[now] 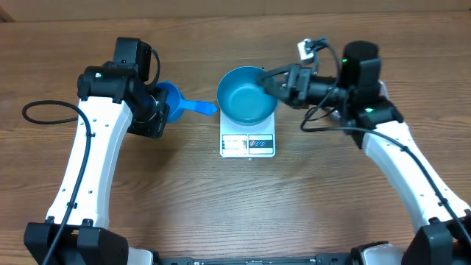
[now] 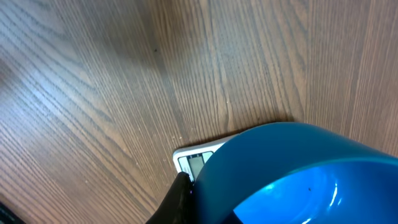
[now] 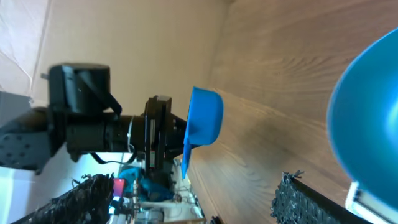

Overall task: Scoop item into bowl and weigh 150g on scale
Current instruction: 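Move the right gripper toward the scoop held by the left gripper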

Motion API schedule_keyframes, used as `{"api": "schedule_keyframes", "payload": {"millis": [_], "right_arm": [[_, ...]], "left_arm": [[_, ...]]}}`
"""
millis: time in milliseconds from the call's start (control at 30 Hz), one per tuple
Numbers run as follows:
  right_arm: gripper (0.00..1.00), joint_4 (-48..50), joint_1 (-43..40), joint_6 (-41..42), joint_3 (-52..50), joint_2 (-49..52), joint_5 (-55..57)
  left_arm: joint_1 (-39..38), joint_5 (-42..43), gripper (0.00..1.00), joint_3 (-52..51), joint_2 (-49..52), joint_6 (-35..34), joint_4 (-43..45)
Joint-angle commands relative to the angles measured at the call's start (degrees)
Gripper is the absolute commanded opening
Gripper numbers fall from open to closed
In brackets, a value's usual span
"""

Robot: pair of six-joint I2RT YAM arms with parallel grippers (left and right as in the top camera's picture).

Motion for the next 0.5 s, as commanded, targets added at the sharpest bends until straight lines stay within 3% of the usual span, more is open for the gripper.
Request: {"api": "schedule_keyframes", "payload": {"millis": [0,467], "right_arm": [[0.82,-0.8,5.8,1.0,1.4,-0.3,9.1],[0.64,-2.1,18.3,2.6,1.4,-0.3,25.0]], "left_arm": [[-0.4,1.2,0.04,1.1,-0.9,-1.6,-0.7],[-2.6,2.7,0.04,1.1,-0.9,-1.6,-1.8]]}}
